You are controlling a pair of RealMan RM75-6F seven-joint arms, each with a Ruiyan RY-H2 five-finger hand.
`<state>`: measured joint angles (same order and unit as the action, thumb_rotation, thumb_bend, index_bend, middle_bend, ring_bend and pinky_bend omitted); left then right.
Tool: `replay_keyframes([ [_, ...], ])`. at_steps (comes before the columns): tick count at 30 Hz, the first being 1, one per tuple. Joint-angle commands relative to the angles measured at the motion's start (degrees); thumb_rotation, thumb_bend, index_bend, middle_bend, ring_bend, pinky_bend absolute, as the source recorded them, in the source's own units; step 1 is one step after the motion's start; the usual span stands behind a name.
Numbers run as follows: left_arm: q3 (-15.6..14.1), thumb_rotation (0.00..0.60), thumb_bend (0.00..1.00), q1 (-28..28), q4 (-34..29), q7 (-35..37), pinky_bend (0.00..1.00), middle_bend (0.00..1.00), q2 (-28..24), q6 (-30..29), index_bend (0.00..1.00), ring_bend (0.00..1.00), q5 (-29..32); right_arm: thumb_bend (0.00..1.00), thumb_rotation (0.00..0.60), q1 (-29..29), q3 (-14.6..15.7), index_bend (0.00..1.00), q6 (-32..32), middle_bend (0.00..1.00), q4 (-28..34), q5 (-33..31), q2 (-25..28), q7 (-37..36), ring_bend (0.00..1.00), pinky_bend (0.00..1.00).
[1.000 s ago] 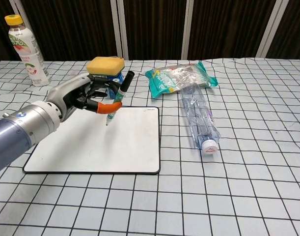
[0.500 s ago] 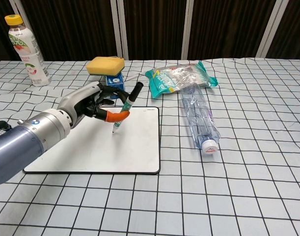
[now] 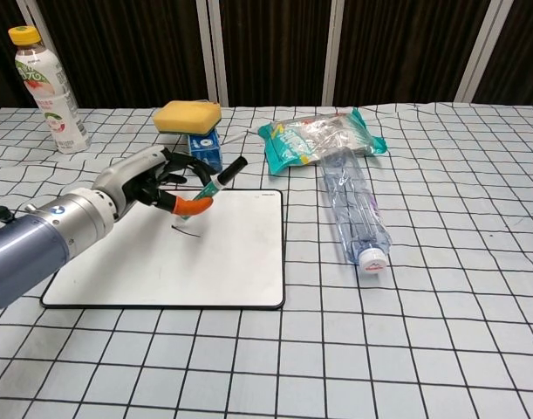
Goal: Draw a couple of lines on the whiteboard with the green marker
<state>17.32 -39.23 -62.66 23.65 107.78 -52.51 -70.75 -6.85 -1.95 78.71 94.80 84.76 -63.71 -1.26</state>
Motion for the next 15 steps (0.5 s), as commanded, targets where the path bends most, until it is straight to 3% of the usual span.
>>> replay_keyframes([
  [1, 0.20, 0.600, 0.56, -0.13, 2.24, -0.02, 0.10, 0.19, -0.79, -0.36, 0.67, 0.03, -0.26, 0.35, 0.600, -0.02, -0.05, 0.00, -0.07, 0.00, 0.14, -0.12, -0.02, -0.05, 0.00, 0.00],
  [8, 2.29, 0.600, 0.56, 0.43, 2.44, 0.90, 0.10, 0.19, -3.03, -3.66, 0.67, 0.03, -0.22, 0.35, 0.600, 0.06, 0.24, 0.00, 0.17, 0.00, 0.27, 0.49, -0.08, 0.35, 0.00, 0.00],
  [15, 2.87, 0.600, 0.55, 1.83, -6.23, 1.18, 0.10, 0.19, -7.26, -5.44, 0.67, 0.03, -0.32, 0.35, 0.600, 0.03, 0.20, 0.00, 0.13, 0.00, 0.28, 0.43, -0.22, 0.48, 0.00, 0.00],
])
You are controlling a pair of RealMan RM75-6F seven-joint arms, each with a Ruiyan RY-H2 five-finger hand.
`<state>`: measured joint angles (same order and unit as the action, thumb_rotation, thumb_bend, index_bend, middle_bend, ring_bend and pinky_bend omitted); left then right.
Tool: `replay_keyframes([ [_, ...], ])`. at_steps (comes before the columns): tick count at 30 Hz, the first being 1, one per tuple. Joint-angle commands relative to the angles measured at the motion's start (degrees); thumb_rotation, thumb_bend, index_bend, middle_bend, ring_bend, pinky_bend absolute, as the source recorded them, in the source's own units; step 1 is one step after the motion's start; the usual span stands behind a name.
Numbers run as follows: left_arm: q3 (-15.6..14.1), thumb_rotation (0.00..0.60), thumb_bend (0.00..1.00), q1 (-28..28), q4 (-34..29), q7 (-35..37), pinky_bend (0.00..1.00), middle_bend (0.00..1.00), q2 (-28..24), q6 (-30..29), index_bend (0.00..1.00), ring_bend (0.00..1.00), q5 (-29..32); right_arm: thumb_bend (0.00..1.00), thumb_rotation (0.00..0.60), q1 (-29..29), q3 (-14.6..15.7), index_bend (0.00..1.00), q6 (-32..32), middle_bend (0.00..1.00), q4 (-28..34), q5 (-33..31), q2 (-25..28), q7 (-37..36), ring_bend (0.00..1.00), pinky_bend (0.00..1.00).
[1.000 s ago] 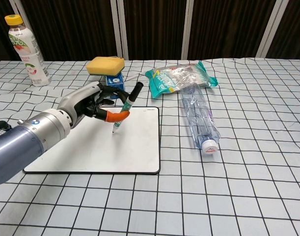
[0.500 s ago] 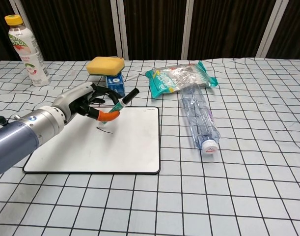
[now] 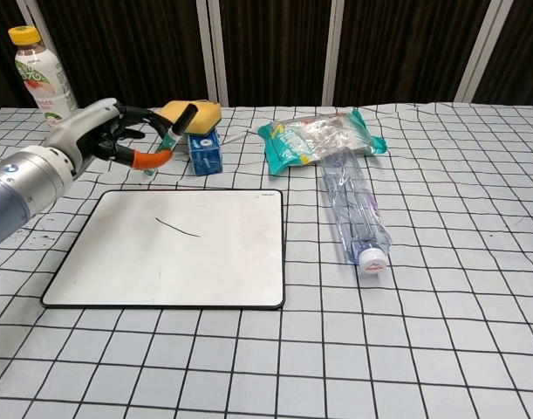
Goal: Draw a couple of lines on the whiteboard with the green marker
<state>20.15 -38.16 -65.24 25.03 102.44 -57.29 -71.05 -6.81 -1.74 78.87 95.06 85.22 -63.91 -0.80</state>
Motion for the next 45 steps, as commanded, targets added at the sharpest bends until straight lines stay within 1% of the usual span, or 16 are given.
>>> replay_keyframes([
  [1, -0.09, 0.600, 0.55, 0.86, -4.25, -0.33, 0.10, 0.19, -2.08, -0.66, 0.67, 0.03, -0.01, 0.35, 0.600, -0.02, -0.01, 0.00, -0.04, 0.00, 0.04, -0.04, -0.02, 0.04, 0.00, 0.00],
  [6, -1.82, 0.600, 0.55, 1.66, -9.81, -1.93, 0.10, 0.19, -2.49, 0.33, 0.67, 0.03, 1.18, 0.35, 0.600, -0.03, 0.03, 0.00, -0.04, 0.00, 0.05, 0.04, -0.04, 0.27, 0.00, 0.00],
  [14, -3.68, 0.600, 0.55, 1.30, -12.12, -4.86, 0.10, 0.19, 0.36, 1.25, 0.67, 0.03, 2.67, 0.35, 0.600, -0.07, 0.00, 0.00, -0.05, 0.00, -0.08, 0.06, 0.01, 0.14, 0.00, 0.00],
  [24, -3.82, 0.600, 0.55, 0.13, -11.14, -7.17, 0.10, 0.19, 4.01, 1.66, 0.67, 0.03, 3.85, 0.35, 0.600, -0.13, 0.03, 0.00, -0.12, 0.00, -0.15, 0.21, 0.11, -0.24, 0.00, 0.00],
  [32, -3.50, 0.600, 0.55, -0.52, -9.51, -8.19, 0.10, 0.19, 5.62, 2.47, 0.67, 0.03, 5.01, 0.35, 0.600, -0.21, 0.04, 0.00, -0.32, 0.00, -0.15, 0.14, 0.18, -0.47, 0.00, 0.00],
  [37, -3.90, 0.600, 0.55, -0.43, -9.29, -8.82, 0.10, 0.19, 5.66, 2.77, 0.67, 0.03, 5.15, 0.35, 0.600, -0.18, 0.05, 0.00, -0.29, 0.00, -0.12, 0.13, 0.24, -0.49, 0.00, 0.00],
  [45, -4.60, 0.600, 0.55, 0.78, -9.49, -9.81, 0.10, 0.19, 4.16, 2.18, 0.67, 0.03, 5.34, 0.35, 0.600, -0.16, 0.11, 0.00, -0.20, 0.00, -0.07, 0.24, 0.22, -0.26, 0.00, 0.00],
])
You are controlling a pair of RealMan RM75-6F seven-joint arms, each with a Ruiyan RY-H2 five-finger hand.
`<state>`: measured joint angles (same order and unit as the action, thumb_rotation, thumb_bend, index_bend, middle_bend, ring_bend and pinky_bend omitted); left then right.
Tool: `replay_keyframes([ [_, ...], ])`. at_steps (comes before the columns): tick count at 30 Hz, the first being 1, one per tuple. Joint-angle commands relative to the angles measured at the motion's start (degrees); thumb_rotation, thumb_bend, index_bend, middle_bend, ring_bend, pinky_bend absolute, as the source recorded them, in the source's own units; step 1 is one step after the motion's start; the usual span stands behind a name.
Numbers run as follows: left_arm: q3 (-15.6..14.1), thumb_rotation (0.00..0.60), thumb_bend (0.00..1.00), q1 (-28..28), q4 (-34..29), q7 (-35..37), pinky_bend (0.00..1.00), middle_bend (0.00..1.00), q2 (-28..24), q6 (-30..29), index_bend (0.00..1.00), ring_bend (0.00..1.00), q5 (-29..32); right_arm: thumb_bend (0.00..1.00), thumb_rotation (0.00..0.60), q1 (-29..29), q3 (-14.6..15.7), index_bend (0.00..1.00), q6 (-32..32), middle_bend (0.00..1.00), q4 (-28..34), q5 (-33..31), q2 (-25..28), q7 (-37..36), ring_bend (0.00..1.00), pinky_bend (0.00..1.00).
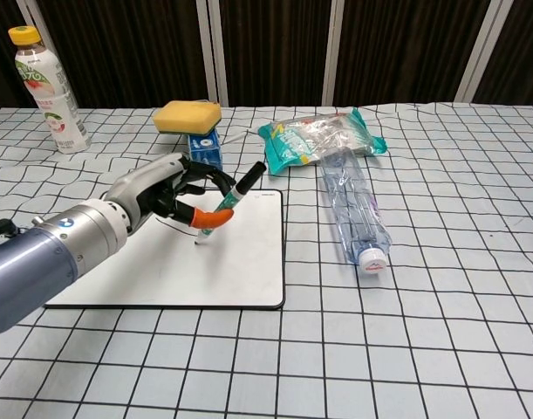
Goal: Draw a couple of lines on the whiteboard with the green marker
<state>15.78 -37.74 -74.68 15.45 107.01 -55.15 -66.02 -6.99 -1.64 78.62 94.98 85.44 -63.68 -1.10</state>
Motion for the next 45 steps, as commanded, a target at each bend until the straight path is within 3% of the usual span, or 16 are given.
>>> replay_keyframes([
  [1, -0.38, 0.600, 0.55, 0.55, -0.08, -0.28, 0.10, 0.19, -0.65, 0.11, 0.67, 0.03, 0.43, 0.35, 0.600, 0.03, 0.01, 0.00, 0.04, 0.00, 0.02, 0.00, -0.04, 0.08, 0.00, 0.00],
  [14, -2.96, 0.600, 0.55, 4.79, -1.71, -0.78, 0.10, 0.19, -6.71, -0.20, 0.67, 0.03, 1.35, 0.35, 0.600, 0.01, -0.02, 0.00, 0.14, 0.00, 0.00, 0.03, -0.24, 0.49, 0.00, 0.00],
  [25, -0.67, 0.600, 0.55, 6.83, -10.28, 4.27, 0.10, 0.19, -13.07, -5.17, 0.67, 0.03, -4.29, 0.35, 0.600, -0.03, 0.04, 0.00, 0.10, 0.00, 0.03, 0.12, -0.33, 0.67, 0.00, 0.00],
  [30, -0.25, 0.600, 0.54, 5.83, -9.47, -1.15, 0.10, 0.19, -15.46, -6.00, 0.67, 0.03, -5.47, 0.35, 0.600, 0.05, -0.05, 0.00, 0.17, 0.00, 0.14, -0.10, -0.22, 0.46, 0.00, 0.00],
  [34, -1.50, 0.600, 0.51, 5.09, -6.51, -10.52, 0.09, 0.18, -17.65, -5.88, 0.67, 0.03, -5.26, 0.35, 0.600, 0.03, -0.05, 0.00, 0.02, 0.00, 0.20, -0.26, -0.16, 0.38, 0.00, 0.00],
  [41, -3.70, 0.600, 0.43, 5.23, -3.58, -27.84, 0.08, 0.18, -19.49, -5.12, 0.67, 0.02, 1.42, 0.35, 0.600, -0.03, -0.04, 0.00, -0.16, 0.00, 0.37, -0.39, -0.21, 0.68, 0.00, 0.00],
  [45, -4.26, 0.600, 0.42, 5.15, -2.31, -31.76, 0.06, 0.15, -18.76, -5.03, 0.64, 0.02, 3.58, 0.35, 0.600, 0.02, -0.03, 0.00, -0.15, 0.00, 0.52, -0.53, -0.22, 0.92, 0.00, 0.00],
])
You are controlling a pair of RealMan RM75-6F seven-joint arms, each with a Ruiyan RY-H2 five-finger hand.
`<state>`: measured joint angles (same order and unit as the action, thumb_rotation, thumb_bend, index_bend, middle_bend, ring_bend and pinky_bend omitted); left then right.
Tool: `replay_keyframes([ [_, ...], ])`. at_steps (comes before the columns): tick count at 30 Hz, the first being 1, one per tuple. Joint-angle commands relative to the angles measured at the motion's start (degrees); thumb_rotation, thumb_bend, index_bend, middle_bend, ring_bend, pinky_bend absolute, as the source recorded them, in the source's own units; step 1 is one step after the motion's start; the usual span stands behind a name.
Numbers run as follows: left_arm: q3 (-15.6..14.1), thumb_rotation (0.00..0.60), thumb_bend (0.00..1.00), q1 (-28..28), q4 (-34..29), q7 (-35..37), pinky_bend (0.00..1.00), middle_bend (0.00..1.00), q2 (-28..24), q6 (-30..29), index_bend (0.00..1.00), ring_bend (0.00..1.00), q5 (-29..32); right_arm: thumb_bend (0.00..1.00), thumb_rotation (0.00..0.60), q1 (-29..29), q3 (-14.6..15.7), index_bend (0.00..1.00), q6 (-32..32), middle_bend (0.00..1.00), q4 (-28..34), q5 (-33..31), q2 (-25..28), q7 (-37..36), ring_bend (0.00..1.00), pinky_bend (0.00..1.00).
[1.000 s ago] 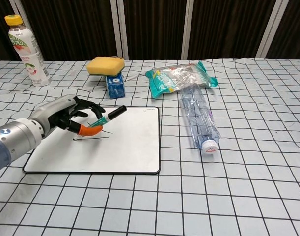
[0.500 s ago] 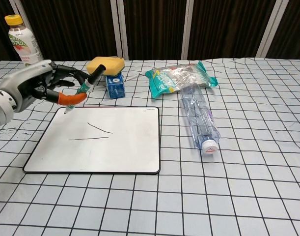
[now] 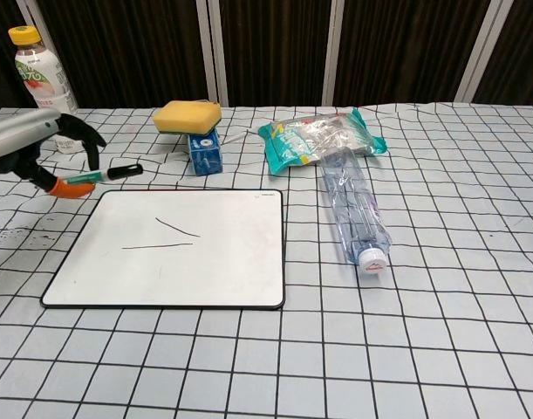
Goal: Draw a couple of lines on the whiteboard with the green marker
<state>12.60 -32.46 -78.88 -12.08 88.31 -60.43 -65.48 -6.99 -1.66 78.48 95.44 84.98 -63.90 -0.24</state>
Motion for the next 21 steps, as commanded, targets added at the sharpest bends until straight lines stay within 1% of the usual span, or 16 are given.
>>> replay_keyframes([
  [1, -1.19, 0.600, 0.41, -0.14, 2.13, -4.93, 0.06, 0.15, 0.13, 0.37, 0.64, 0.02, 3.58, 0.35, 0.600, 0.03, -0.02, 0.00, -0.01, 0.00, 0.09, -0.13, 0.01, 0.06, 0.00, 0.00],
  [4, -1.38, 0.600, 0.40, -0.18, 2.75, -6.53, 0.05, 0.12, 0.72, 0.65, 0.62, 0.01, 5.07, 0.35, 0.600, 0.05, -0.07, 0.00, 0.04, 0.00, 0.14, -0.18, 0.01, 0.01, 0.00, 0.00],
  [7, -1.83, 0.600, 0.36, -0.13, 3.37, -8.15, 0.02, 0.08, 1.10, 0.82, 0.57, 0.00, 6.14, 0.35, 0.600, 0.07, -0.05, 0.00, 0.03, 0.00, 0.17, -0.20, 0.06, -0.03, 0.00, 0.00],
  [9, -2.21, 0.600, 0.31, -0.07, 3.55, -9.29, 0.01, 0.03, 1.10, 1.25, 0.50, 0.00, 7.05, 0.35, 0.600, 0.08, -0.03, 0.00, 0.07, 0.00, 0.15, -0.13, 0.07, -0.04, 0.00, 0.00],
  [11, -2.60, 0.600, 0.25, 0.03, 3.30, -10.62, 0.00, 0.00, 0.87, 1.83, 0.42, 0.00, 8.33, 0.35, 0.600, 0.10, 0.01, 0.00, 0.08, 0.00, 0.16, -0.09, 0.09, -0.07, 0.00, 0.00],
  [14, -2.74, 0.600, 0.17, 0.25, 2.53, -11.63, 0.00, 0.00, 0.38, 2.12, 0.30, 0.00, 9.84, 0.35, 0.600, 0.12, 0.01, 0.00, 0.14, 0.00, 0.14, -0.04, 0.10, -0.08, 0.00, 0.00],
  [17, -2.41, 0.600, 0.15, 0.72, 1.34, -11.30, 0.00, 0.00, -0.28, 1.51, 0.18, 0.00, 10.51, 0.35, 0.600, 0.14, 0.01, 0.00, 0.21, 0.00, 0.10, 0.03, 0.08, -0.09, 0.00, 0.00],
  [19, -2.13, 0.600, 0.15, 1.30, 0.14, -10.11, 0.00, 0.00, -1.01, 0.58, 0.14, 0.00, 10.14, 0.35, 0.600, 0.14, 0.03, 0.00, 0.20, 0.00, 0.10, 0.05, 0.08, -0.11, 0.00, 0.00],
  [21, -2.00, 0.600, 0.15, 2.18, -1.30, -8.72, 0.00, 0.00, -1.82, -0.95, 0.12, 0.00, 9.23, 0.35, 0.600, 0.15, 0.03, 0.00, 0.22, 0.00, 0.07, 0.08, 0.10, -0.10, 0.00, 0.00],
])
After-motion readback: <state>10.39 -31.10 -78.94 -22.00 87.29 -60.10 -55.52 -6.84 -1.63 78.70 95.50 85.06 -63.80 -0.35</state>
